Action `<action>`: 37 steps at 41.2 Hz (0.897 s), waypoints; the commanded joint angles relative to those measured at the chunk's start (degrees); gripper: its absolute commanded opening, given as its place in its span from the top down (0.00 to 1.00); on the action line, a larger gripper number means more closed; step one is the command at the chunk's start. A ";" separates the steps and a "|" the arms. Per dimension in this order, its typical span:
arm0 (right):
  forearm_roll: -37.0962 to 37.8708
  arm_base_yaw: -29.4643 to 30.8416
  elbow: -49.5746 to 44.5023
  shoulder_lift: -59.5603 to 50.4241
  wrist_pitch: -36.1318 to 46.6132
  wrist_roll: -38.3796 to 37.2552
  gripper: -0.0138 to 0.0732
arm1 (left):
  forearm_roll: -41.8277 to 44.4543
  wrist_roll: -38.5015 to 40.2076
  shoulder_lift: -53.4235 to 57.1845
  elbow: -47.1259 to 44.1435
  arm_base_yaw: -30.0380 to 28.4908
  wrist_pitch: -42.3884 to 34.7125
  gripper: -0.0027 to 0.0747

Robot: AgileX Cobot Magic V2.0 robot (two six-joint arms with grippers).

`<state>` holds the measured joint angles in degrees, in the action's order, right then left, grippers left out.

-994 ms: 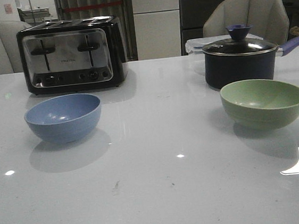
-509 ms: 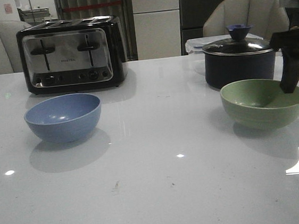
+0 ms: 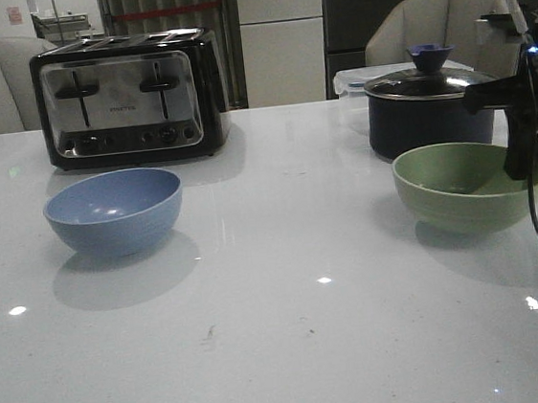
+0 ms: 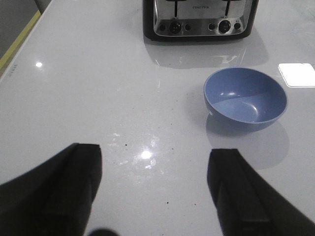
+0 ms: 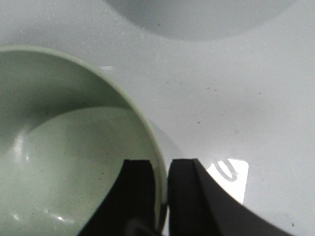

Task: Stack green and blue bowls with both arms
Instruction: 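Lower the right gripper onto the rim of the pale green bowl and grasp, then slide the green bowl with the right gripper toward the table center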

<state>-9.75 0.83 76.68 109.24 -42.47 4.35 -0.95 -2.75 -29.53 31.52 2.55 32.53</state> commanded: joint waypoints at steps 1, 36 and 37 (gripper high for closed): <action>0.87 0.35 1.86 -2.82 0.53 0.79 0.67 | -0.40 0.25 -0.56 1.55 0.49 -4.77 0.31; -2.40 -21.95 1.84 -7.69 0.90 1.23 0.78 | -0.40 0.25 -0.56 1.55 0.49 -4.99 0.31; -2.84 -22.64 1.84 -7.33 1.29 1.23 0.78 | -0.40 0.25 -0.56 1.55 0.49 -4.99 0.31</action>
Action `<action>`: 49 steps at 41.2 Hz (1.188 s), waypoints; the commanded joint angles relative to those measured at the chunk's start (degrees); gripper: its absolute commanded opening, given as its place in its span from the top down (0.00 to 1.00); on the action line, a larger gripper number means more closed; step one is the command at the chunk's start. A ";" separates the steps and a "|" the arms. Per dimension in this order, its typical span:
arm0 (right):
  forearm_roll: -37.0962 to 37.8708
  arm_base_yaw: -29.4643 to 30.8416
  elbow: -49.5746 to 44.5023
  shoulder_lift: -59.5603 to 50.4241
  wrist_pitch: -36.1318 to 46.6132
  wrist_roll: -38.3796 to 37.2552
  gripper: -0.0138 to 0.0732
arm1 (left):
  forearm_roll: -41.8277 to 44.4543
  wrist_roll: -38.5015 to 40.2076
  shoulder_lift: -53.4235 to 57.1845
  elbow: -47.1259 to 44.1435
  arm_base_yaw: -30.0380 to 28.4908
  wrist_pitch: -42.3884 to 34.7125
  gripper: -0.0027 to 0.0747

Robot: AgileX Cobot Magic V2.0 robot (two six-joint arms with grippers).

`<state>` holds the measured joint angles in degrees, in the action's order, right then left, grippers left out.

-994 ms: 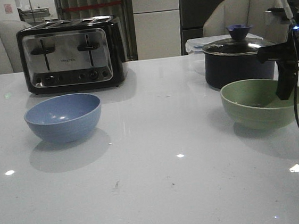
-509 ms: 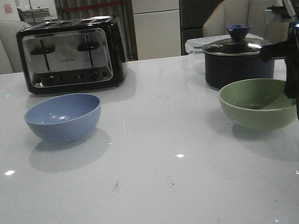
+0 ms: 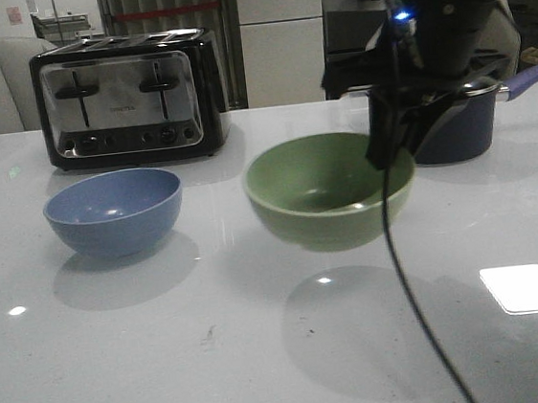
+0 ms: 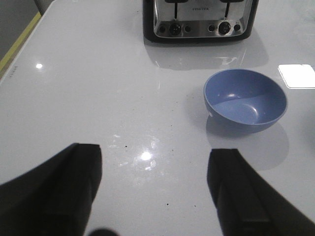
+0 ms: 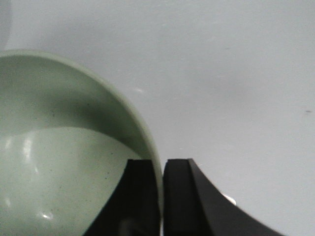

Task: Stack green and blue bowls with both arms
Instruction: 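Slide the green bowl with the right gripper toward the table center, then release the green bowl and raise the right gripper away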

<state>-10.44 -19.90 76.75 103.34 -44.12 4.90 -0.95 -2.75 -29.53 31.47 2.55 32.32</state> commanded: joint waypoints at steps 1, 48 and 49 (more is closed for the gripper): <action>-2.60 -2.39 1.77 -0.72 3.22 0.68 0.78 | -0.40 0.25 -0.56 1.60 0.49 -4.78 0.31; 0.93 -4.92 -22.18 -37.69 12.40 6.66 0.36 | -0.40 0.25 -0.56 1.60 0.49 -4.78 0.31; 1.09 -4.92 -23.26 -38.91 12.40 6.66 0.36 | -0.40 0.25 -0.56 1.60 0.49 -4.78 0.31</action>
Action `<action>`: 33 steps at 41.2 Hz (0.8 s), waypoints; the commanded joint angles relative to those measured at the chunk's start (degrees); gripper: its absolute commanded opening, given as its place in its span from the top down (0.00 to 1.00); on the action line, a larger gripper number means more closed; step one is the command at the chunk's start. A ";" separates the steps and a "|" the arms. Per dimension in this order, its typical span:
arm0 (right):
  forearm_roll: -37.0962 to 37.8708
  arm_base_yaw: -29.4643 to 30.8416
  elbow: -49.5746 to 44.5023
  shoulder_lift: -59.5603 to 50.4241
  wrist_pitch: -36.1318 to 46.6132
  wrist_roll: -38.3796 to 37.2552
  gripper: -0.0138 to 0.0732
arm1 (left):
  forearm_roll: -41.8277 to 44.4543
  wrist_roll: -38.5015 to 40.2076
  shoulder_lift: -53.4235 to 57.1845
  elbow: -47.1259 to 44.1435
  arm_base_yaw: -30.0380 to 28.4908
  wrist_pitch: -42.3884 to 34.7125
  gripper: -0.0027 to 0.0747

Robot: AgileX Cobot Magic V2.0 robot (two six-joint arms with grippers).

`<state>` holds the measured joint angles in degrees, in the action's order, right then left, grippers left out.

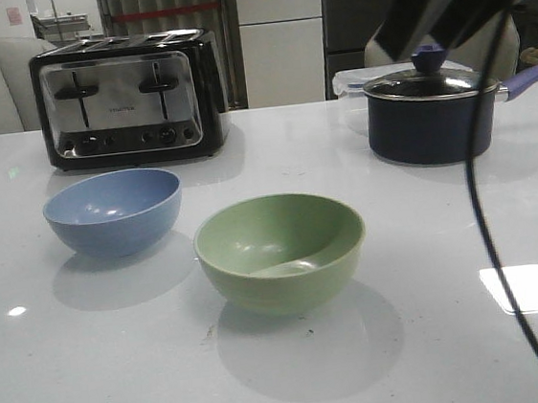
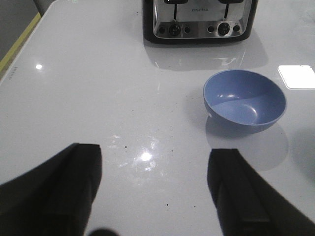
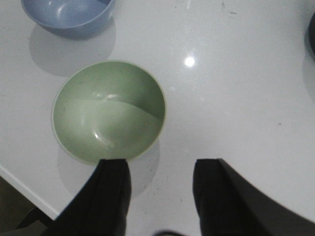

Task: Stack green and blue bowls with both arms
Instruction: 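Release the green bowl and raise the right gripper away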

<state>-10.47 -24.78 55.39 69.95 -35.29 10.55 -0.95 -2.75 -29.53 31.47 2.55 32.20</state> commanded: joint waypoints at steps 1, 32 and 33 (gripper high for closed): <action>1.28 -0.03 -3.31 -7.09 3.48 1.01 0.36 | -0.40 0.25 -0.56 1.60 0.49 -4.67 0.31; 1.52 -0.03 -16.06 -24.87 0.57 0.96 0.36 | -1.38 -1.56 -10.03 4.93 4.40 -3.03 0.22; 1.52 -0.03 -16.06 -24.87 0.57 0.96 0.36 | -1.38 -2.03 -11.19 5.48 5.05 -3.04 0.20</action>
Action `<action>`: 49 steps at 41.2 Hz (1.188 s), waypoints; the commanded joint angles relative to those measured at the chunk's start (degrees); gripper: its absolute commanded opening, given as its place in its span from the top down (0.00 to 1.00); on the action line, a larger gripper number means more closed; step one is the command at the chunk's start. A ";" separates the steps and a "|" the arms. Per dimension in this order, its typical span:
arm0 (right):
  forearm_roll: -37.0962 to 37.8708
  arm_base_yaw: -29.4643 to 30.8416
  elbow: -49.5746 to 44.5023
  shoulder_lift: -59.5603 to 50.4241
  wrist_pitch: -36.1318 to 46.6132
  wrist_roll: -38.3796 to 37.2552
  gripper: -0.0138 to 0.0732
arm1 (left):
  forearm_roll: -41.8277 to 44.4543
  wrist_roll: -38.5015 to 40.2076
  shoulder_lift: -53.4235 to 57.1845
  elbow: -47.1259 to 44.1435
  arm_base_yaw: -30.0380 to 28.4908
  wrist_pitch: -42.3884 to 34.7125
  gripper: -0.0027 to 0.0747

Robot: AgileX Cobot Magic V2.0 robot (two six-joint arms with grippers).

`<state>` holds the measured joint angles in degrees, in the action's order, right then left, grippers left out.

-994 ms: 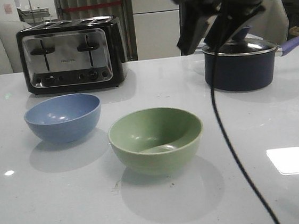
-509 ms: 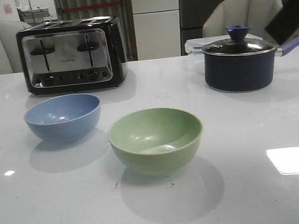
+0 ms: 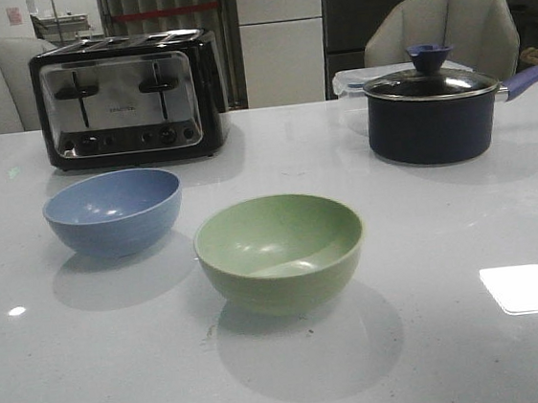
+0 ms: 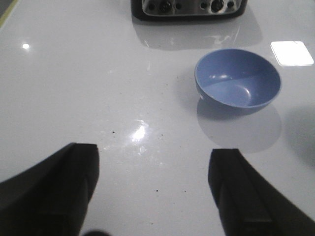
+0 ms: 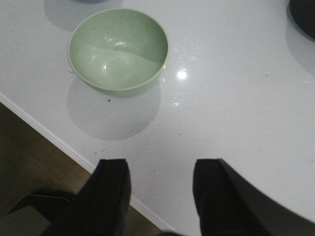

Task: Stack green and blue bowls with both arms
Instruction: 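Release the green bowl and raise the right gripper away, then lower the left gripper onto the rim of the light blue bowl and grasp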

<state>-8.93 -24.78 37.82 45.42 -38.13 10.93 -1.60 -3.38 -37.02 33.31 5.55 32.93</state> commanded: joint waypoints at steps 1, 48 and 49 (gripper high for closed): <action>-0.02 -0.03 1.51 -0.35 3.42 0.58 0.36 | -0.73 -1.91 -5.30 4.19 2.94 -3.77 0.16; -0.02 -0.03 1.51 -0.35 3.12 0.58 0.36 | 4.16 4.19 -70.51 48.63 8.06 1.85 0.10; -0.02 -0.03 1.51 -0.35 3.12 0.58 0.36 | 3.78 4.19 -71.32 48.81 8.06 1.69 0.11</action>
<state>-8.81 -24.78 37.77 45.42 -38.16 10.93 3.15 0.30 -108.98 79.30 13.46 38.00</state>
